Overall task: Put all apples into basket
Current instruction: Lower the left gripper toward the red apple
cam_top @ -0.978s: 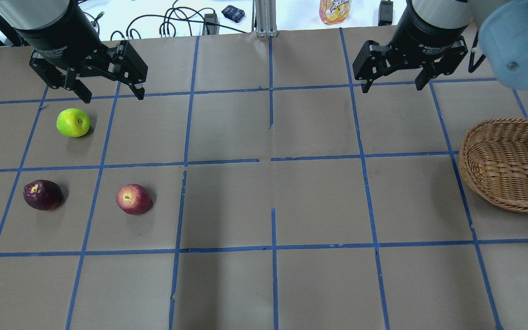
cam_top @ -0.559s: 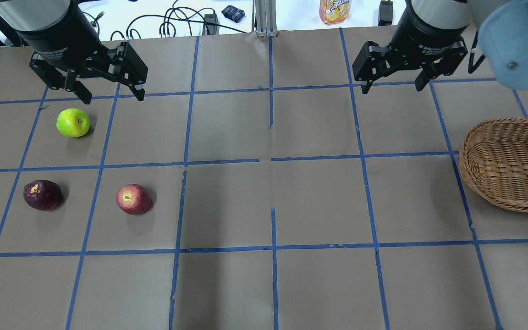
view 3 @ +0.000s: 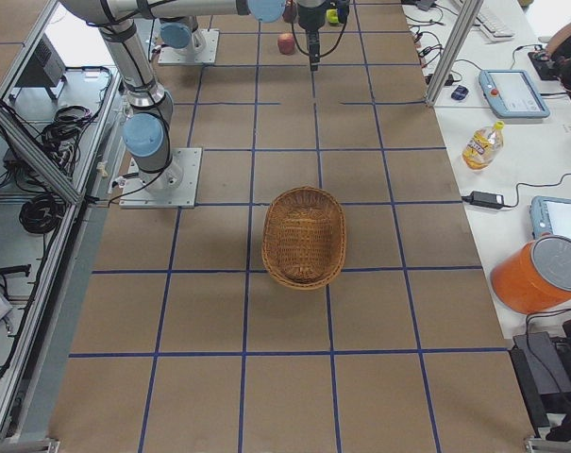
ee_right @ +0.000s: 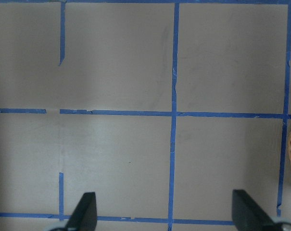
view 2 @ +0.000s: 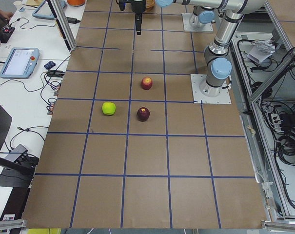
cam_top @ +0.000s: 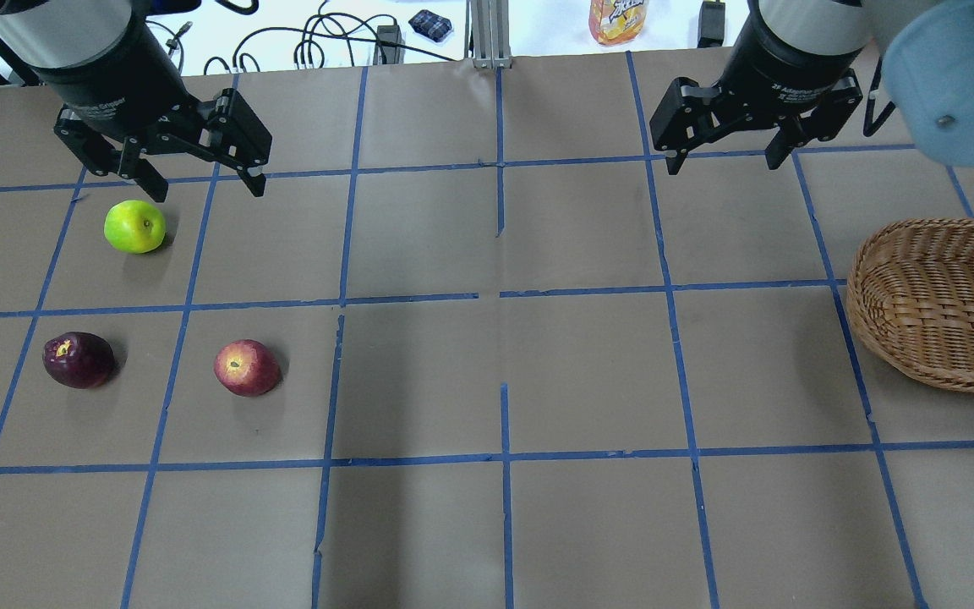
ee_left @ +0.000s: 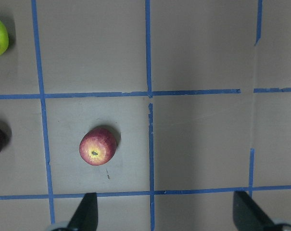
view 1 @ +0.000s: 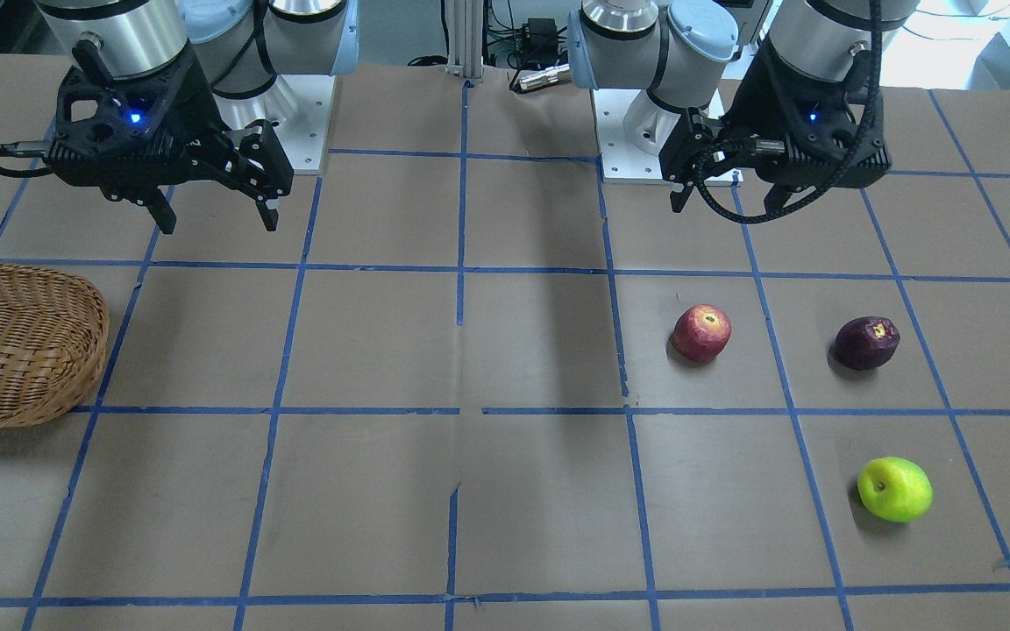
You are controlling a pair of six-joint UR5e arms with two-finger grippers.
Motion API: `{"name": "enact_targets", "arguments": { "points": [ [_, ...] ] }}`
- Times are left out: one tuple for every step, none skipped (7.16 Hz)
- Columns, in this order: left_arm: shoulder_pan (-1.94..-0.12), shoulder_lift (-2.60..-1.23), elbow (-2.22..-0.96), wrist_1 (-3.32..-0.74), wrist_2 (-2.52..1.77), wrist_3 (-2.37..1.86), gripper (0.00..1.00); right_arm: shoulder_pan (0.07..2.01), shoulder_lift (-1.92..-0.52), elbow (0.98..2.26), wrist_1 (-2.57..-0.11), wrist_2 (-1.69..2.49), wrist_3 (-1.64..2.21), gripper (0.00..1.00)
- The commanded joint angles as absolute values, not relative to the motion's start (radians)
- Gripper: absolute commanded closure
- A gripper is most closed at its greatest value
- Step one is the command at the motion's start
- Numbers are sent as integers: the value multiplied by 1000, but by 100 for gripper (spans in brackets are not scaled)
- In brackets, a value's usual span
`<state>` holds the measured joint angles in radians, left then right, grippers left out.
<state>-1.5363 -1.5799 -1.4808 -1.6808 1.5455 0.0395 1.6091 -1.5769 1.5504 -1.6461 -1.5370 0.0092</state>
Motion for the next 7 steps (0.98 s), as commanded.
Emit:
{"name": "enact_targets", "arguments": {
  "points": [
    [-1499, -1615, -1556, -1664, 1548, 88, 0, 1609, -1577, 1549, -1646, -1537, 9, 0],
    [-1456, -1617, -1633, -1601, 1548, 153, 0, 1609, -1577, 1551, -1646, -1539, 9, 0],
    [-1400, -1615, -1725, -1519, 1546, 226, 0, 1609, -1577, 1552, -1646, -1537, 9, 0],
    [-1372, -1641, -1827, -1379, 1543, 244, 0, 1609, -1577, 1551, -1646, -1539, 11, 0],
    [-1370, -1661, -1936, -1227, 1545, 270, 0, 1609, -1577, 1551, -1646, -1539, 11, 0],
    [-1367, -1670, -2024, -1115, 1546, 276, 0, 1609, -1577, 1551, -1646, -1539, 11, 0],
    [-1367, -1690, -2058, -1053, 1546, 276, 0, 1609, -1577, 1551, -1646, -1539, 11, 0]
  ]
}}
